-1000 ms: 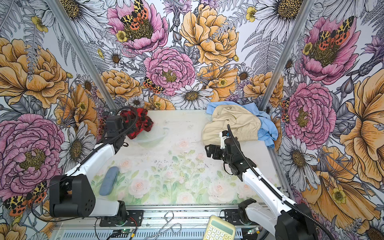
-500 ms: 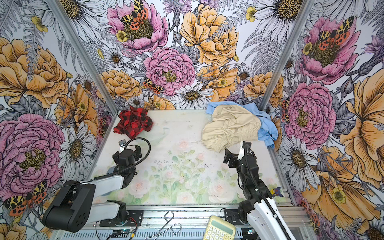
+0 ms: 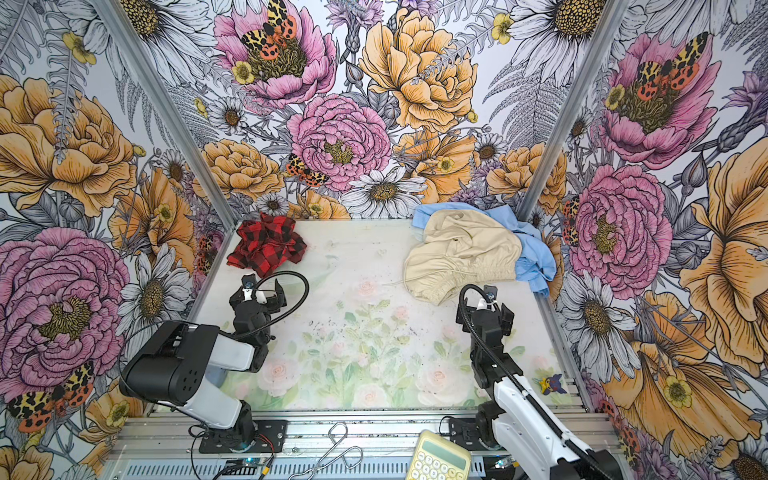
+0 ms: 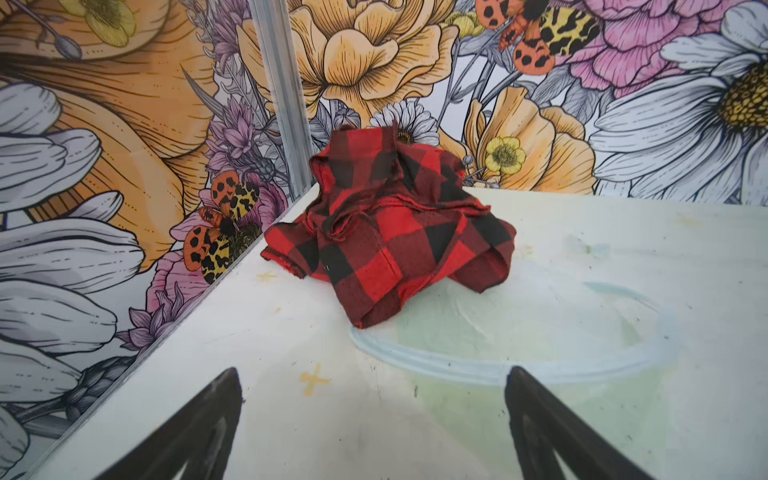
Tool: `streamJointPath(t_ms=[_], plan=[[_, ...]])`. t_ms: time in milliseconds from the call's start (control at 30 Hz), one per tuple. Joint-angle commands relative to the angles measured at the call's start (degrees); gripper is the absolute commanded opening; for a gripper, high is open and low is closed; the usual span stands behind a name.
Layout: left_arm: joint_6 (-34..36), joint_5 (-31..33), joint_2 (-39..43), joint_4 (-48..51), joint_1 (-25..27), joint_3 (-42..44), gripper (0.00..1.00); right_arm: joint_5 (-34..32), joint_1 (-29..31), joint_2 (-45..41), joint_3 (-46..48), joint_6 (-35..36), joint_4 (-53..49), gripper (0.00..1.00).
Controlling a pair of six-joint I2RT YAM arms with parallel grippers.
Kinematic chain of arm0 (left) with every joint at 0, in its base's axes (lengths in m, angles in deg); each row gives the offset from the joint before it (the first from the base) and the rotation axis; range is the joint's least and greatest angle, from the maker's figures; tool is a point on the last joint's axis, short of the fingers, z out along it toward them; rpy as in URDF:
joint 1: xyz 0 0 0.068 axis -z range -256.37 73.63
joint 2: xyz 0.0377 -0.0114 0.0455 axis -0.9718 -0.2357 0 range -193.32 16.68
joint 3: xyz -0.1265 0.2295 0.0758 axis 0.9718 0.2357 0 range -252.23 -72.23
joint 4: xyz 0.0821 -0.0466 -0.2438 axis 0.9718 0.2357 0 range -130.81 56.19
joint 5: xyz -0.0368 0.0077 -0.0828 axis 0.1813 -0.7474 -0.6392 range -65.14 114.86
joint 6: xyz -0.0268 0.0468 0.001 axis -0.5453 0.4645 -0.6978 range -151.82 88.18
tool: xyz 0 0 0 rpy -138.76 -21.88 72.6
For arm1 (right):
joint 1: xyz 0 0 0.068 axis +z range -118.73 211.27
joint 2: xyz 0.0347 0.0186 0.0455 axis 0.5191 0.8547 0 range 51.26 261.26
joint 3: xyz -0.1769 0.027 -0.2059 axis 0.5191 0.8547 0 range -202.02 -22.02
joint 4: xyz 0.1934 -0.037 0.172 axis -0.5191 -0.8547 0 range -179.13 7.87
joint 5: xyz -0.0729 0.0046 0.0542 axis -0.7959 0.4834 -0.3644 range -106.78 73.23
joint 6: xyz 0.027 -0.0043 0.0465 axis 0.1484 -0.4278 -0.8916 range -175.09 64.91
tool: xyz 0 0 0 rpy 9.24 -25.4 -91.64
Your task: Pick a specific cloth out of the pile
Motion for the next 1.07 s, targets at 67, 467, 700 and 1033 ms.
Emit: streamJointPath(t_ms=[67, 467, 700, 1033], plan=[[0.33, -1.78, 0.11, -1.45, -0.09, -0.66, 0.99, 0.64, -4.62, 11.89, 1.72, 1.66, 26.67, 1.00], [-0.23, -2.30, 0.59, 1.34, -0.62, -1.72, 0.99, 17.81, -10.83, 39.11, -4.46, 4.37, 48.63, 0.99], [-0.71, -2.30, 0.79, 3.15, -0.94, -2.58, 0.99, 21.81, -10.66, 37.85, -9.02, 5.70, 36.96, 0.99], [-0.70, -6.04, 1.10, 3.86, -1.91, -2.67, 0.99, 20.52, -10.46, 38.25, -8.60, 5.53, 38.76, 0.99]])
